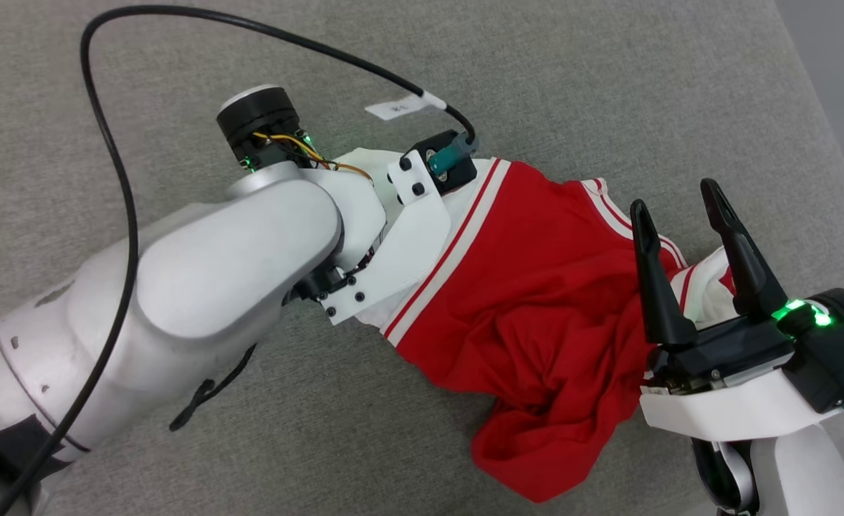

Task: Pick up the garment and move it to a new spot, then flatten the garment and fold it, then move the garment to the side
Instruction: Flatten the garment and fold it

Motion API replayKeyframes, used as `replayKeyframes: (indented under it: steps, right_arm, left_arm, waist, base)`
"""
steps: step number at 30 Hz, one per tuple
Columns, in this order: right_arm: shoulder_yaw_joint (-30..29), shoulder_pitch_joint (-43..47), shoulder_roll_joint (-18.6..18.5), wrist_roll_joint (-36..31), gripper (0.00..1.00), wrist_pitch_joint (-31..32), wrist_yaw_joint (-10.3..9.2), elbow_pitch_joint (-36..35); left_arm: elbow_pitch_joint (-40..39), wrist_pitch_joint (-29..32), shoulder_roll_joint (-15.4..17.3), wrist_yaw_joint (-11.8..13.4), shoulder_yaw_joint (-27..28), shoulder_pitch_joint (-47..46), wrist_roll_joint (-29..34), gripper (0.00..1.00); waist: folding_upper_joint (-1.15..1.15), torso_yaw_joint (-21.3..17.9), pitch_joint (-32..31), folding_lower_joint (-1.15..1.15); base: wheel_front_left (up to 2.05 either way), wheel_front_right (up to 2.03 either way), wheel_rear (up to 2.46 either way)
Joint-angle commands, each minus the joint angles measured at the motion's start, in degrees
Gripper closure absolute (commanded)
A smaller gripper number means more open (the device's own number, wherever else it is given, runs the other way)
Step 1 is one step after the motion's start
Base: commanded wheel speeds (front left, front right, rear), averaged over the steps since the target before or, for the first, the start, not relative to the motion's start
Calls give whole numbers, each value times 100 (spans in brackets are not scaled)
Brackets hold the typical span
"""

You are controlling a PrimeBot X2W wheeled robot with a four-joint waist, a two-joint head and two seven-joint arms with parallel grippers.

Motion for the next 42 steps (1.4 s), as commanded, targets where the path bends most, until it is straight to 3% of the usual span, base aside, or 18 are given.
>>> replayKeyframes:
  steps: [1,3,4,5,6,13,18,26,35,42]
  right_arm:
    - [18,-103,42,24,0,-11,-4,-22]
    - [28,-138,52,41,0,-11,-4,-16]
    - [25,-156,58,43,0,-11,-4,-15]
    - [20,-165,60,42,0,-11,-4,-12]
    - [16,-170,64,41,0,-11,-4,-6]
    - [-78,-17,70,-18,0,-11,-4,64]
    - [-133,163,-15,-70,0,-11,-4,141]
    - [-102,449,-163,-87,0,-11,-4,254]
    - [-181,713,-197,-85,0,-11,-4,350]
    - [-187,816,-231,-77,0,-11,-4,429]
  left_arm:
    - [-29,199,101,5,-66,258,140,0]
    - [-159,392,197,4,-89,393,240,0]
    - [-214,463,239,3,-104,452,236,38]
    - [-251,456,268,0,-115,467,253,85]
    - [-268,453,291,-1,-117,478,256,100]
    - [-545,-314,219,5,-40,230,124,100]
    - [-772,-1071,437,5,-29,264,-111,100]
    - [-802,-1608,1403,5,-30,662,-514,100]
    - [-310,-1952,2519,5,-28,1354,-888,100]
    - [292,-2223,2681,118,-28,2110,-1257,100]
  waist:
    - [0,-95,117,-1]
    - [0,-120,160,-1]
    - [0,-126,173,-1]
    - [0,-128,183,-1]
    - [0,-123,184,-1]
    - [0,186,-196,-1]
    - [0,597,-709,-1]
    - [0,1122,-1249,-1]
    - [0,1325,-1493,-1]
    - [0,1323,-1586,-1]
  base:
    - [0,0,0]
    - [0,0,0]
    - [0,0,0]
    - [0,0,0]
    - [0,0,0]
    - [0,0,0]
    - [0,0,0]
    - [0,0,0]
    - [0,0,0]
    - [0,0,0]
